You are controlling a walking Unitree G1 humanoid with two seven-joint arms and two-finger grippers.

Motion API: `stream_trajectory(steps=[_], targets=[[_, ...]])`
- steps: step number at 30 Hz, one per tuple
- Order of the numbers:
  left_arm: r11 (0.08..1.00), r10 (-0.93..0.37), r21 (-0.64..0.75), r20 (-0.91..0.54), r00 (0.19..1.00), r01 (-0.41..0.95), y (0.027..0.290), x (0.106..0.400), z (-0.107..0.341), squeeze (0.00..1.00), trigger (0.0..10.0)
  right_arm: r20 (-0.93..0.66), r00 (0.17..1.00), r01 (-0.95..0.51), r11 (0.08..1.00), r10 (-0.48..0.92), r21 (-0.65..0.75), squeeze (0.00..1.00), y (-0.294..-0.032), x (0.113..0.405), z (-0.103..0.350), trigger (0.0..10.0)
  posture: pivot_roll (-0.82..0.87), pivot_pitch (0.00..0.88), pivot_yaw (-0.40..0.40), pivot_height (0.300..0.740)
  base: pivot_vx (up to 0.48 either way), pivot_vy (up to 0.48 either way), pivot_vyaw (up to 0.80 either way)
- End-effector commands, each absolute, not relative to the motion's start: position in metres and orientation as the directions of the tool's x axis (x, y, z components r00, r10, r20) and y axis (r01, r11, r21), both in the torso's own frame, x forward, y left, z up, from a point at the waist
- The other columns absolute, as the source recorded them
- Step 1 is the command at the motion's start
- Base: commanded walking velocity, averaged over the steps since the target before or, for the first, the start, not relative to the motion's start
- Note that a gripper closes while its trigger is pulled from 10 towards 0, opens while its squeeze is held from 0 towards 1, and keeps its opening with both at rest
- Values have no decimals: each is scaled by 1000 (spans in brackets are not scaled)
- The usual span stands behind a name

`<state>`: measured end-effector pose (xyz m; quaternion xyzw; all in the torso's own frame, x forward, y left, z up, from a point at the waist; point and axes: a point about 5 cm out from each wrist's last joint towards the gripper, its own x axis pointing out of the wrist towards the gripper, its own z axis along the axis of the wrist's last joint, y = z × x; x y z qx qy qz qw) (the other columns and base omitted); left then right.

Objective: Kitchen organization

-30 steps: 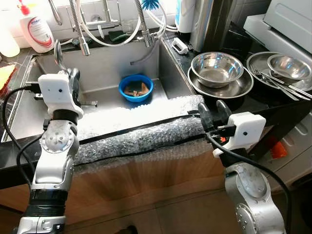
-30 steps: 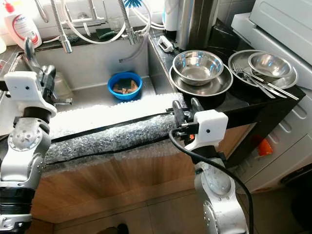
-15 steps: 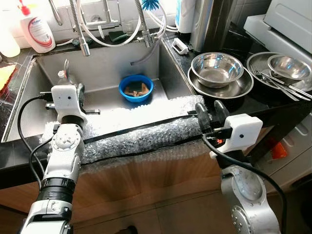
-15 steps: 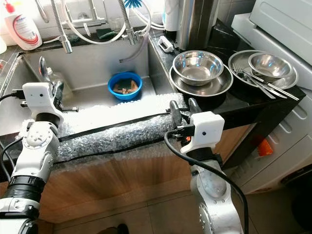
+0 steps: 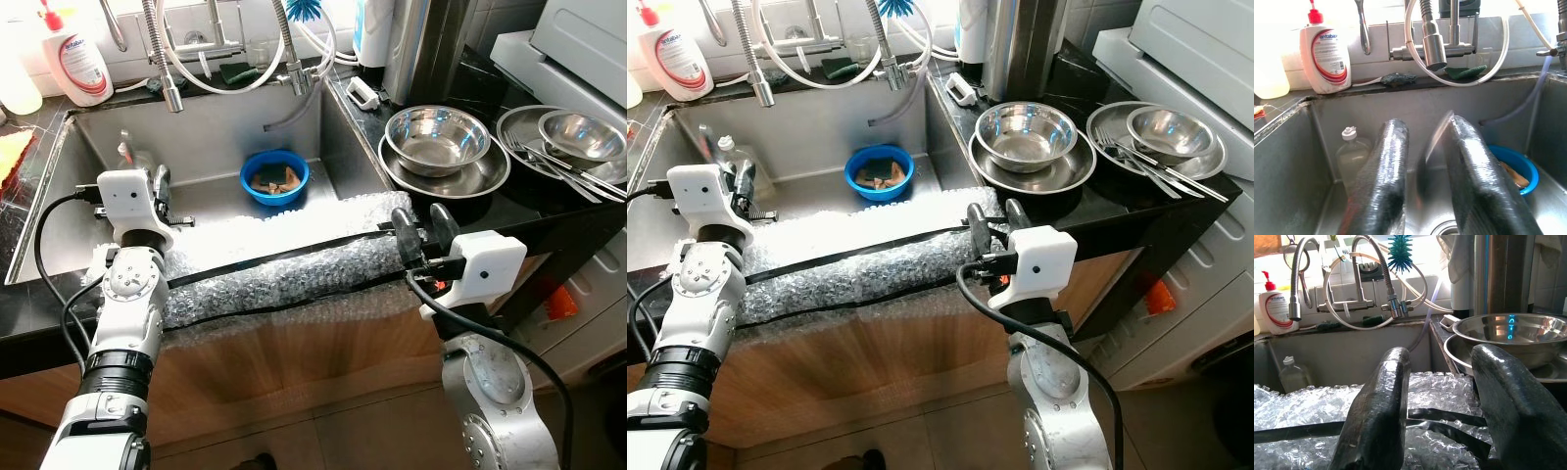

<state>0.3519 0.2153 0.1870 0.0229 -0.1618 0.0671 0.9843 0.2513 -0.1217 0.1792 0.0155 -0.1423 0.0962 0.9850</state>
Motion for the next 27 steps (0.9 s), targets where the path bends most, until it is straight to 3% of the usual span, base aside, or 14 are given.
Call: stream_trajectory(steps=[1, 6, 7, 14, 19, 27], targets=[[991, 113, 34, 323, 940, -130, 213, 353, 186, 1000, 10000, 279, 942, -195, 981, 186, 6, 0, -121, 253, 179, 10000, -80, 101, 47, 740, 0, 0, 0], [989, 108, 53, 389, 915, -139, 214, 352, 203, 1000, 10000, 278, 943, -193, 981, 183, 11, 0, -120, 253, 179, 10000, -80, 95, 50, 740, 0, 0, 0], [987, 104, 65, 419, 902, -144, 215, 351, 210, 0, 10000, 279, 943, -194, 981, 182, 13, 0, -120, 252, 179, 10000, -82, 93, 52, 740, 0, 0, 0], [960, 14, 226, 546, 838, -163, 231, 328, 254, 0, 10000, 281, 944, -184, 983, 174, 12, 0, -122, 252, 179, 10000, -84, 83, 66, 740, 0, 0, 0], [926, 15, 323, 483, 875, -194, 257, 305, 238, 0, 10000, 282, 946, -170, 985, 160, 12, 0, -125, 253, 178, 10000, -84, 76, 75, 740, 0, 0, 0], [912, 46, 361, 384, 922, -196, 269, 273, 213, 0, 10000, 291, 947, -144, 990, 137, 1, 0, -137, 254, 182, 10000, -80, 68, 70, 740, 0, 0, 0]])
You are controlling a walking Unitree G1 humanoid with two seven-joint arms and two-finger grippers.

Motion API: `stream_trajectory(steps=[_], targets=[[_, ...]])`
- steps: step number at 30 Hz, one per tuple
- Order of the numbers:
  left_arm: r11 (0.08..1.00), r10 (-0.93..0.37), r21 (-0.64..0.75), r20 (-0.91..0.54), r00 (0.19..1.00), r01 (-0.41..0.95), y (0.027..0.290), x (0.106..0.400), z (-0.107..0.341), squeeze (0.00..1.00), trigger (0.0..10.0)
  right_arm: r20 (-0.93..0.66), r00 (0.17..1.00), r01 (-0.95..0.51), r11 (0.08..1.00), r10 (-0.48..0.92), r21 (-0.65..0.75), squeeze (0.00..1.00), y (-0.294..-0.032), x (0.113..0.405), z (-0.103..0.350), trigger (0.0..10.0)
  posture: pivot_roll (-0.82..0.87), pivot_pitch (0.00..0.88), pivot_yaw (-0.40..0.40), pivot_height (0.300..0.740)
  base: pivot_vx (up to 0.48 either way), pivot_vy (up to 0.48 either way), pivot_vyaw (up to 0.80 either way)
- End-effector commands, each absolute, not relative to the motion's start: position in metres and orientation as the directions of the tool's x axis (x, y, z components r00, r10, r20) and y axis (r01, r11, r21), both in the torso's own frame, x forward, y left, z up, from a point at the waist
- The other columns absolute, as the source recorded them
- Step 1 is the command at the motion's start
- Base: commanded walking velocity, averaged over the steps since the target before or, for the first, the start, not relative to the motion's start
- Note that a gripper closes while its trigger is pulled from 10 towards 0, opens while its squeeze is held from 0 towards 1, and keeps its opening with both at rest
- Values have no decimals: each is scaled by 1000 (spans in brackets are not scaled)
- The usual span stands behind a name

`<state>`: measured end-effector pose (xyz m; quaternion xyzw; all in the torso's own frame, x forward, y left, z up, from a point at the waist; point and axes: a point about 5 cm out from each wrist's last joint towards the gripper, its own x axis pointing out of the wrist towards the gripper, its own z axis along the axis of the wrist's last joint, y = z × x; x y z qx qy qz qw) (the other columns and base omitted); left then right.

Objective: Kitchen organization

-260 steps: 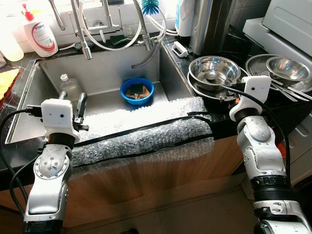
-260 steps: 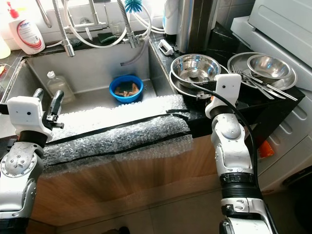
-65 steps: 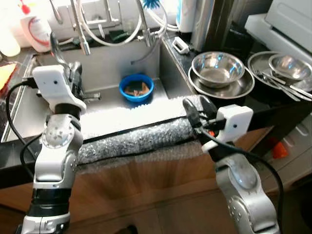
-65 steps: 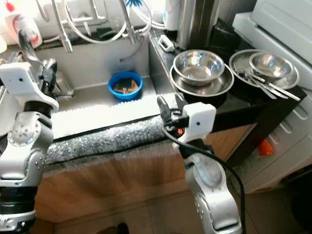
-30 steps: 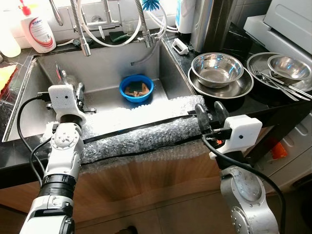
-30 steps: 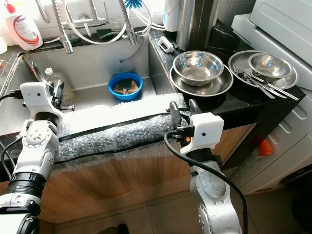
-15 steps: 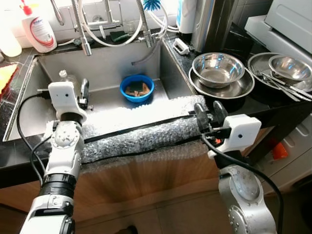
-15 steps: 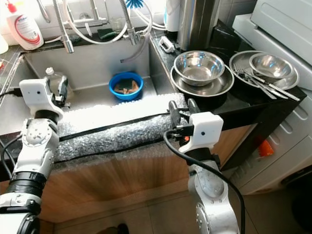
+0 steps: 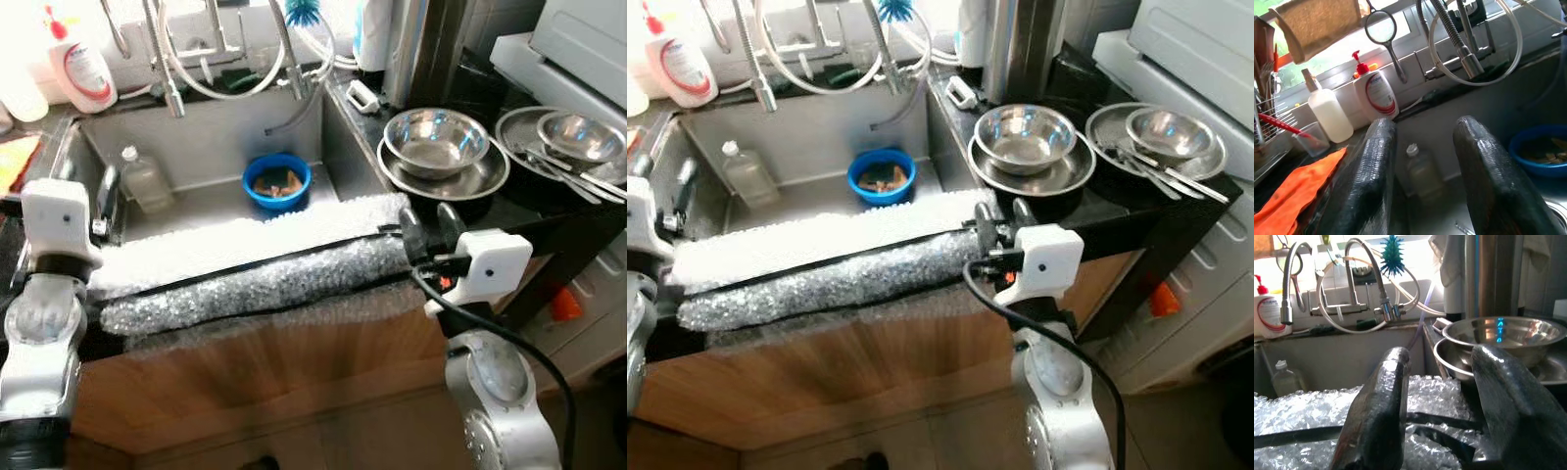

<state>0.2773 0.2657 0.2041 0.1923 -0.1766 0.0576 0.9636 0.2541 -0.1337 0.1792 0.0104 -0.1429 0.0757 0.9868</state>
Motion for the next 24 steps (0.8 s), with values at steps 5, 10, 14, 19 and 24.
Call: stream_trajectory(steps=[5, 10, 14, 19, 24], targets=[[929, 76, 313, 360, 930, -197, 261, 268, 203, 0, 10000, 293, 950, -112, 994, 105, 6, 0, -148, 261, 187, 10000, -77, 62, 62, 740, 0, 0, 0], [943, 73, 284, 339, 938, -176, 251, 272, 198, 0, 10000, 229, 972, -60, 998, 60, -3, 0, -161, 274, 189, 10000, -90, 53, 66, 740, 0, 0, 0], [950, 61, 269, 339, 939, -159, 244, 276, 199, 0, 10000, 207, 978, -7, 999, -2, 42, 0, -174, 288, 197, 10000, -91, 59, 71, 740, 0, 0, 0], [954, 50, 261, 345, 937, -147, 239, 281, 201, 0, 10000, 164, 985, 38, 996, -52, 86, 0, -187, 312, 210, 10000, -100, 78, 80, 740, 0, 0, 0], [957, 51, 251, 347, 936, -145, 235, 283, 203, 0, 10000, 131, 990, 26, 990, -45, 142, 1000, -195, 336, 225, 10000, -92, 95, 83, 740, 0, 0, 0]])
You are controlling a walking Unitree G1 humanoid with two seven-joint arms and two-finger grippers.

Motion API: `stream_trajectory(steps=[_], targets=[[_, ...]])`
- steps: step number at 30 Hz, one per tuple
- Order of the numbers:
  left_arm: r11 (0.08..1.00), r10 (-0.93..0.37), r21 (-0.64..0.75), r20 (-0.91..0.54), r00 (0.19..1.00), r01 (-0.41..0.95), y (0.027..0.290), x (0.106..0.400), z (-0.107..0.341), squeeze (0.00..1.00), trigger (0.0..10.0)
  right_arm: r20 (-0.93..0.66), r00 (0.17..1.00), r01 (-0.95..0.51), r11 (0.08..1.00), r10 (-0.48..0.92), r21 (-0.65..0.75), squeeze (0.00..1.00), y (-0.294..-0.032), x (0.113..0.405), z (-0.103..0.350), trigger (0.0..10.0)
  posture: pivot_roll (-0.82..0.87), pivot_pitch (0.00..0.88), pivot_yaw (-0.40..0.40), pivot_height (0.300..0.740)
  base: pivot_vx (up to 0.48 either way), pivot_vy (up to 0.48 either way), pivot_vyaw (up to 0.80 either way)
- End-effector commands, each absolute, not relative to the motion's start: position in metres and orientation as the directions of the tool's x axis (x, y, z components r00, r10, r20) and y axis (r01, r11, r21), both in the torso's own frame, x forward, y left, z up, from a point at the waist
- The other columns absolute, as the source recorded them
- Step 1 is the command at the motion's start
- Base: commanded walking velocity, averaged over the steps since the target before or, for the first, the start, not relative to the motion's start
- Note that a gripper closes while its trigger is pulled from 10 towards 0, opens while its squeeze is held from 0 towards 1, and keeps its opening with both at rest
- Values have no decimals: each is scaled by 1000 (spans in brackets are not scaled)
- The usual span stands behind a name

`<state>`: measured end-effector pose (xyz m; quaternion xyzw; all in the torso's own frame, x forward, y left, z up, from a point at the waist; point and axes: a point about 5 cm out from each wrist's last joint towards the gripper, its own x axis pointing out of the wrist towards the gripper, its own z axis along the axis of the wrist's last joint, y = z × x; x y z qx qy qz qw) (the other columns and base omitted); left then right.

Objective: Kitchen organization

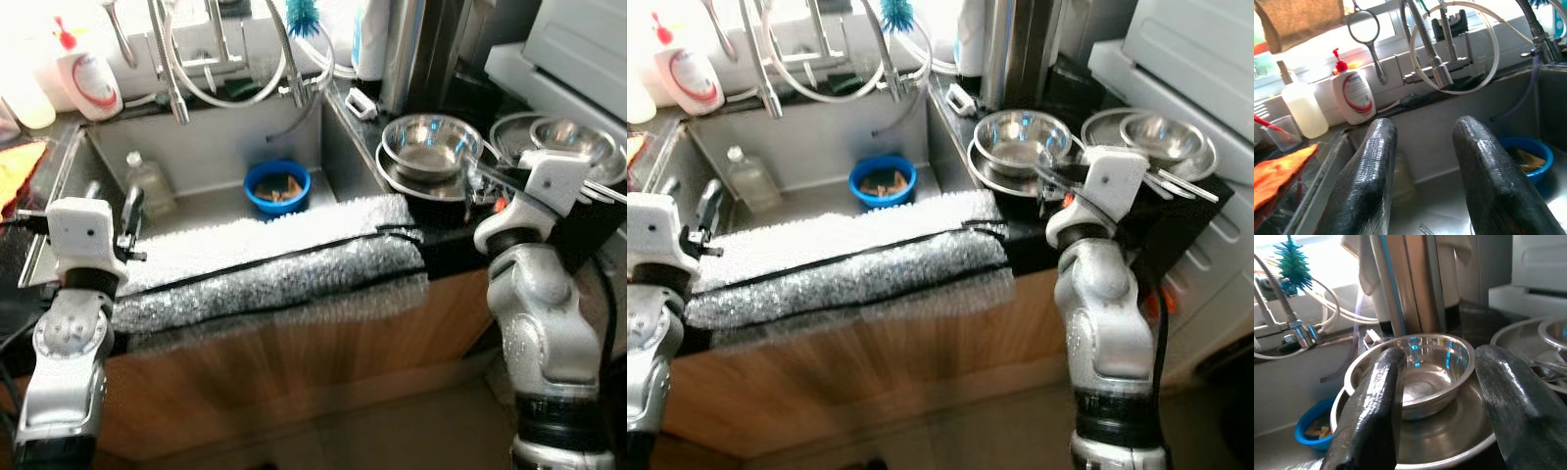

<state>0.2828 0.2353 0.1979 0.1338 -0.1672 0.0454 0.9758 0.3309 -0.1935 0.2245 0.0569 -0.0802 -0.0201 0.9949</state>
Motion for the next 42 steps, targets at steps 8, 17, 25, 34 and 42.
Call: stream_trajectory(steps=[8, 17, 25, 34, 42], targets=[[960, 46, 243, 346, 937, -137, 230, 286, 203, 0, 10000, 27, 996, 75, 975, -82, 211, 1000, -207, 369, 232, 10000, -92, 105, 92, 740, 0, 0, 0], [962, 37, 240, 361, 932, -131, 228, 289, 209, 0, 10000, -43, 996, 82, 944, -72, 320, 0, -212, 390, 232, 10000, -90, 110, 96, 740, 0, 0, 0], [962, 32, 241, 375, 926, -130, 227, 290, 215, 0, 10000, -28, 997, 73, 928, -67, 366, 0, -212, 396, 239, 10000, -88, 113, 99, 740, 0, 0, 0], [961, 25, 244, 380, 925, -126, 226, 290, 217, 0, 10000, -54, 996, 80, 913, -64, 400, 0, -210, 400, 236, 10000, -87, 112, 98, 740, 0, 0, 0], [961, 27, 244, 381, 924, -128, 226, 291, 218, 0, 10000, -85, 995, 76, 908, -44, 412, 0, -205, 402, 231, 10000, -86, 112, 95, 740, 0, 0, 0]])
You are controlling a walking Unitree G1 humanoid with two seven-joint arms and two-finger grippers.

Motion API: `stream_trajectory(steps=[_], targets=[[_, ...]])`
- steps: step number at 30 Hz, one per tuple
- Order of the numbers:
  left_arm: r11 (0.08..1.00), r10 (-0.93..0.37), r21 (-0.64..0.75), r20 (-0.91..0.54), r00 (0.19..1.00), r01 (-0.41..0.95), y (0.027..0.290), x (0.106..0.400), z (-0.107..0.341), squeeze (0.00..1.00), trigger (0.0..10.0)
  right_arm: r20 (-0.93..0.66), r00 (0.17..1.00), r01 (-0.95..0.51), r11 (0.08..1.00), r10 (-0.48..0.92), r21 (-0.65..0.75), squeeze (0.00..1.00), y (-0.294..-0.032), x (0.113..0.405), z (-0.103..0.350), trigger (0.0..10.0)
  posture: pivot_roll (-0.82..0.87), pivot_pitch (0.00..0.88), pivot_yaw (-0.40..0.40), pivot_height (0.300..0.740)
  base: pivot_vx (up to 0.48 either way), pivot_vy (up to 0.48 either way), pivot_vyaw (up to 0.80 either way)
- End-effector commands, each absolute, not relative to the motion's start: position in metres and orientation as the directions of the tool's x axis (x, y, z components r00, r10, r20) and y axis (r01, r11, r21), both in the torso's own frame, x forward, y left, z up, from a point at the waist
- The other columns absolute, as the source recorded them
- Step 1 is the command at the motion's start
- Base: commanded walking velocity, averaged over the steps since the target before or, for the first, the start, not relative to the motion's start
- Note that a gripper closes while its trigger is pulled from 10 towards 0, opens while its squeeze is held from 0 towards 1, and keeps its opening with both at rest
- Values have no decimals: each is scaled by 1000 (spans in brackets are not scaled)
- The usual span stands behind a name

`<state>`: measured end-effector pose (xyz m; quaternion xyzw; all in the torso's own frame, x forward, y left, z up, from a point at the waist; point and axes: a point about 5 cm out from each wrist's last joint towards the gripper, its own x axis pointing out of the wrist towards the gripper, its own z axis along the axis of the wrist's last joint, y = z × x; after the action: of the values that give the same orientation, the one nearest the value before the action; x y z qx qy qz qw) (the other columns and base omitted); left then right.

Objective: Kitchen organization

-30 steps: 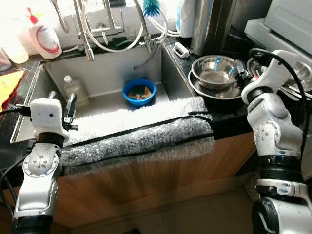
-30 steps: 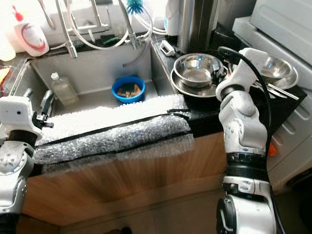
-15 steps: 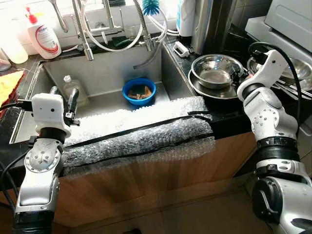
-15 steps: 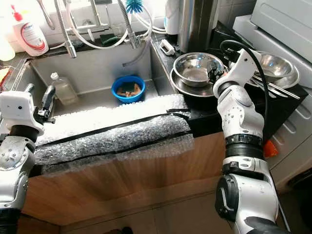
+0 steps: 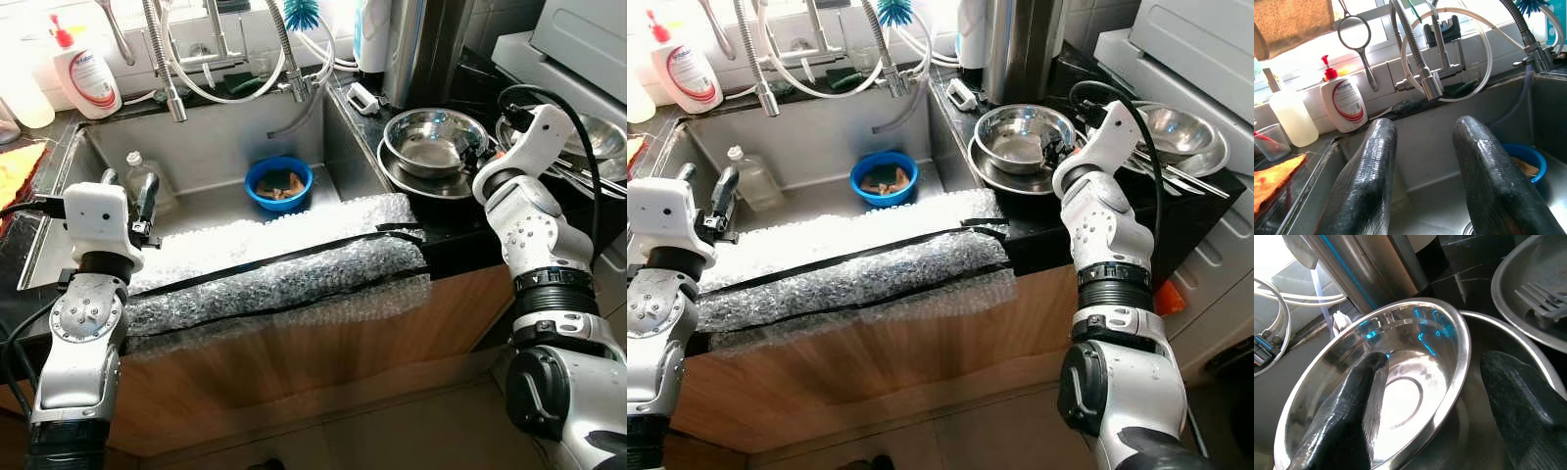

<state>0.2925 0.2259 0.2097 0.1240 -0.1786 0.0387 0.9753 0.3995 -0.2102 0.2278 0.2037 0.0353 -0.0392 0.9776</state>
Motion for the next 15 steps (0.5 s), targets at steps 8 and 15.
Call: stream_trajectory(steps=[8, 15], targets=[[961, 27, 244, 376, 926, -127, 227, 292, 217, 0, 10000, -89, 996, 65, 903, -29, 424, 0, -200, 403, 230, 0, -83, 110, 94, 740, 0, 0, 0], [963, 14, 247, 364, 931, -111, 225, 293, 216, 0, 10000, -89, 996, 62, 900, -26, 431, 0, -199, 403, 230, 0, -82, 109, 92, 740, 0, 0, 0]])
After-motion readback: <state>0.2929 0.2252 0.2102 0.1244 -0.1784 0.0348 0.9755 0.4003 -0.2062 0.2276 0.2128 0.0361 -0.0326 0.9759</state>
